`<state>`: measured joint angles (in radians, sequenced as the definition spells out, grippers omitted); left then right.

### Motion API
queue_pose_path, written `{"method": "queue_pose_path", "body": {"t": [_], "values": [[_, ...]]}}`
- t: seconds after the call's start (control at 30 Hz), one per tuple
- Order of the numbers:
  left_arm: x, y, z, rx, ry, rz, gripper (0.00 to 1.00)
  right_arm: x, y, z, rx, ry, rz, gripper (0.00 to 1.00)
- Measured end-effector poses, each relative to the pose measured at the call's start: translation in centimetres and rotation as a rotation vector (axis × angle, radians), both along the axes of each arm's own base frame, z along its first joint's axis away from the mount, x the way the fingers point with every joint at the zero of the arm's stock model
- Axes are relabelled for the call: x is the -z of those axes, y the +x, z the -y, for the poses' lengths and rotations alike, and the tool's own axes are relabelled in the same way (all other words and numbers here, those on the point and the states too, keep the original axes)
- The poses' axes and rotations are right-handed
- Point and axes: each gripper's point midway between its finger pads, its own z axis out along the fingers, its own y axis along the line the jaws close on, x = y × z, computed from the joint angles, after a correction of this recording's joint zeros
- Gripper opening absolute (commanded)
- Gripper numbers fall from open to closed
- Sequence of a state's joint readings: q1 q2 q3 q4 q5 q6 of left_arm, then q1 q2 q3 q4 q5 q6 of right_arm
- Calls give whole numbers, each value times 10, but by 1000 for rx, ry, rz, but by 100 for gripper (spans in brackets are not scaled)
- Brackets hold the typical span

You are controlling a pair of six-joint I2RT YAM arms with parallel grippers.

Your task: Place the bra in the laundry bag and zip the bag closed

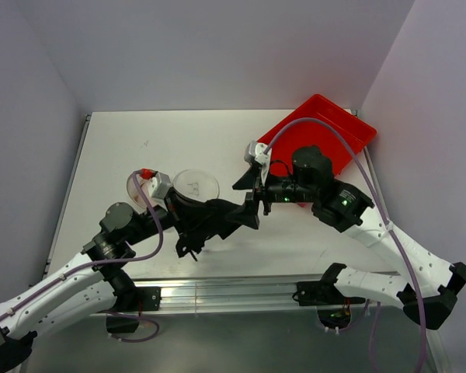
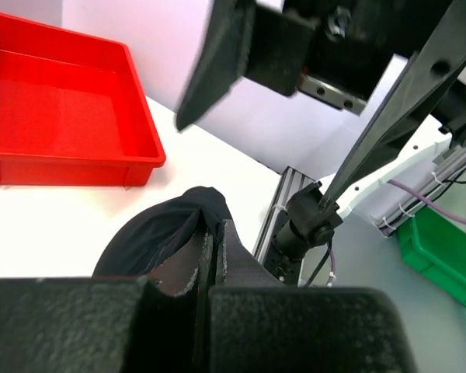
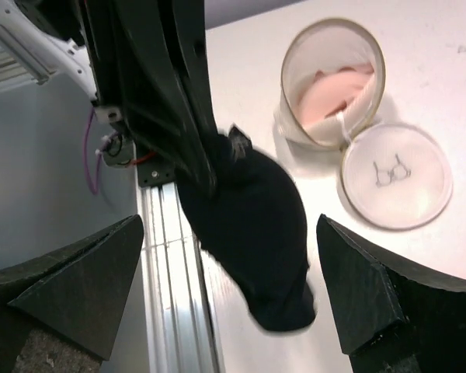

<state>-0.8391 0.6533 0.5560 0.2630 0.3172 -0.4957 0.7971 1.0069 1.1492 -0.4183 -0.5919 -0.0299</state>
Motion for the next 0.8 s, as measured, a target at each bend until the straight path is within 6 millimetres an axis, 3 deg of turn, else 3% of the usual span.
{"method": "queue_pose_path", "body": {"t": [0.1, 0.2, 0.37, 0.53, 0.63, 0.67, 0.73, 0.77, 0.8], "values": [[1, -2, 2, 15, -3, 6, 0, -5, 6, -14, -29, -4, 10, 100], [-3, -4, 2, 28, -11, 18, 0, 10, 10, -28, -59, -50, -9, 100], [-6, -6, 2, 35, -22, 33, 0, 35, 6, -35, -94, -122, -60, 100], [-11, -8, 1, 43, -39, 52, 0, 38, 0, -38, -115, -134, -55, 98], [-13, -9, 0, 42, -45, 57, 0, 43, 1, -40, -118, -146, -62, 78], [-14, -9, -1, 39, -47, 59, 0, 45, 1, -41, -119, -148, -67, 59], [-15, -7, -2, 21, -49, 56, 3, 46, 1, -42, -124, -150, -65, 38], [-15, -4, -4, 5, -50, 53, 17, 45, 1, -42, -125, -148, -67, 21], [-15, -1, -5, -17, -50, 49, 25, 45, 0, -43, -128, -146, -64, 15]]}}
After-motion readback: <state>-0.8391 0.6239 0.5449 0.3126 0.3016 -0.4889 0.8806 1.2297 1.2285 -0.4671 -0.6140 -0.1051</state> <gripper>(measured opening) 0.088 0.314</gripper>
